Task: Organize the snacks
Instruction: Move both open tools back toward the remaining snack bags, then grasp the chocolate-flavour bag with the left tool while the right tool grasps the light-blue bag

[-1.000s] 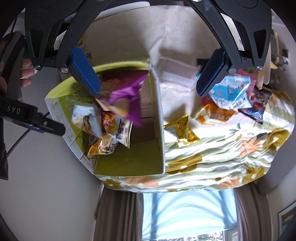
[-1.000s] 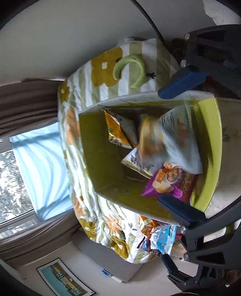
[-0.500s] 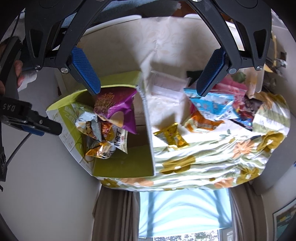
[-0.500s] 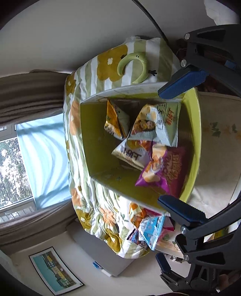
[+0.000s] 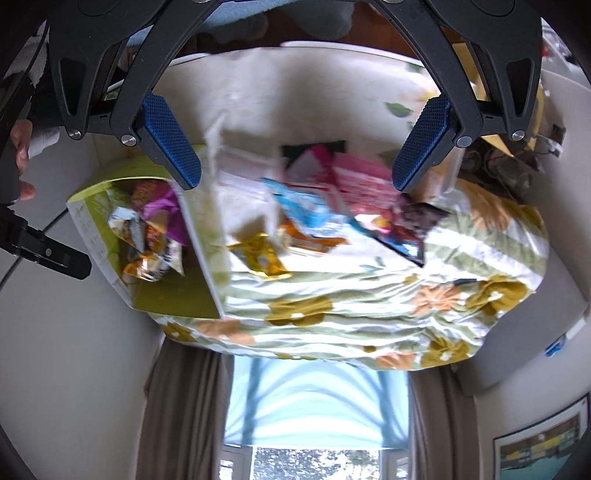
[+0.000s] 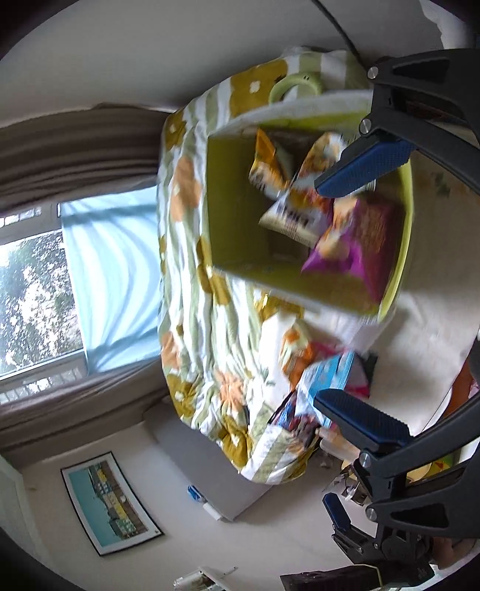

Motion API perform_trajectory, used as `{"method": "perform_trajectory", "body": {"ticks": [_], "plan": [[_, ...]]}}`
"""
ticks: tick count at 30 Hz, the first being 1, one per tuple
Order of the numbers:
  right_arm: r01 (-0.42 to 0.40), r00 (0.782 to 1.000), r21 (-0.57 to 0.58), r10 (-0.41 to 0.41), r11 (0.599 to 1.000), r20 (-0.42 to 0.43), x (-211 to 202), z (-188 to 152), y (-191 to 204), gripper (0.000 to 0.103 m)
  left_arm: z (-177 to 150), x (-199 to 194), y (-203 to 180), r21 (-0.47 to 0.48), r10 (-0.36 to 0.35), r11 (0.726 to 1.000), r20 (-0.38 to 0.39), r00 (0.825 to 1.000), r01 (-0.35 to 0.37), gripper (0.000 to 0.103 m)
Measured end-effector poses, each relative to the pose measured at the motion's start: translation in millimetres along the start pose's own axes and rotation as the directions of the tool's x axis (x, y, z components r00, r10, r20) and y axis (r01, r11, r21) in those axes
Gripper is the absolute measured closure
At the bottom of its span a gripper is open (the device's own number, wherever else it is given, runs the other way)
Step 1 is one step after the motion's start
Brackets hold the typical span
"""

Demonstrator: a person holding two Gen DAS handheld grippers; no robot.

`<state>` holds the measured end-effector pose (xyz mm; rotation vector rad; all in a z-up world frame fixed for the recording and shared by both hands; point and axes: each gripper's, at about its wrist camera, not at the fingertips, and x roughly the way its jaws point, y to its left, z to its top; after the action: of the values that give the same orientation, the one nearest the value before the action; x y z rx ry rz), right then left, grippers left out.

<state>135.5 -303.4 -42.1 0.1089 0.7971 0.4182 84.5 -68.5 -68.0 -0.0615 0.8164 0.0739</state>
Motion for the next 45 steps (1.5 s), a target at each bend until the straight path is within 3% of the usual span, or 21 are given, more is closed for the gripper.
{"method": "perform_trajectory", "body": {"ticks": [10, 21, 34, 41, 45], "plan": [[-0.036, 0.999, 0.022, 0.036, 0.999, -0.032, 45.3, -7.9, 92.3, 0.0, 14.5, 12.9, 112.0, -0.033, -0.032, 0.999, -0.035, 0.999, 0.031, 0.001], [0.047, 0.993, 0.074, -0.038, 0.996, -0.116, 113.4, -23.4, 147.6, 0.0, 42.5, 80.0, 191.6, 0.019, -0.108, 0.994, -0.106, 0.989, 0.11, 0.001], [0.125, 0.975, 0.004, -0.122, 0.992, -0.186, 188.6, -39.2, 164.8, 0.0, 48.0, 213.4, 212.9, 0.022, -0.191, 0.979, -0.255, 0.948, 0.203, 0.001], [0.138, 0.963, -0.048, -0.145, 0.989, -0.229, 217.9, -48.0, 160.9, 0.0, 39.1, 253.6, 214.7, -0.013, -0.196, 0.979, -0.299, 0.934, 0.202, 0.002], [0.129, 0.958, -0.069, -0.142, 0.989, -0.248, 231.6, -50.6, 156.5, 0.0, 37.0, 266.1, 216.1, -0.015, -0.187, 0.981, -0.316, 0.93, 0.193, 0.011]]}}
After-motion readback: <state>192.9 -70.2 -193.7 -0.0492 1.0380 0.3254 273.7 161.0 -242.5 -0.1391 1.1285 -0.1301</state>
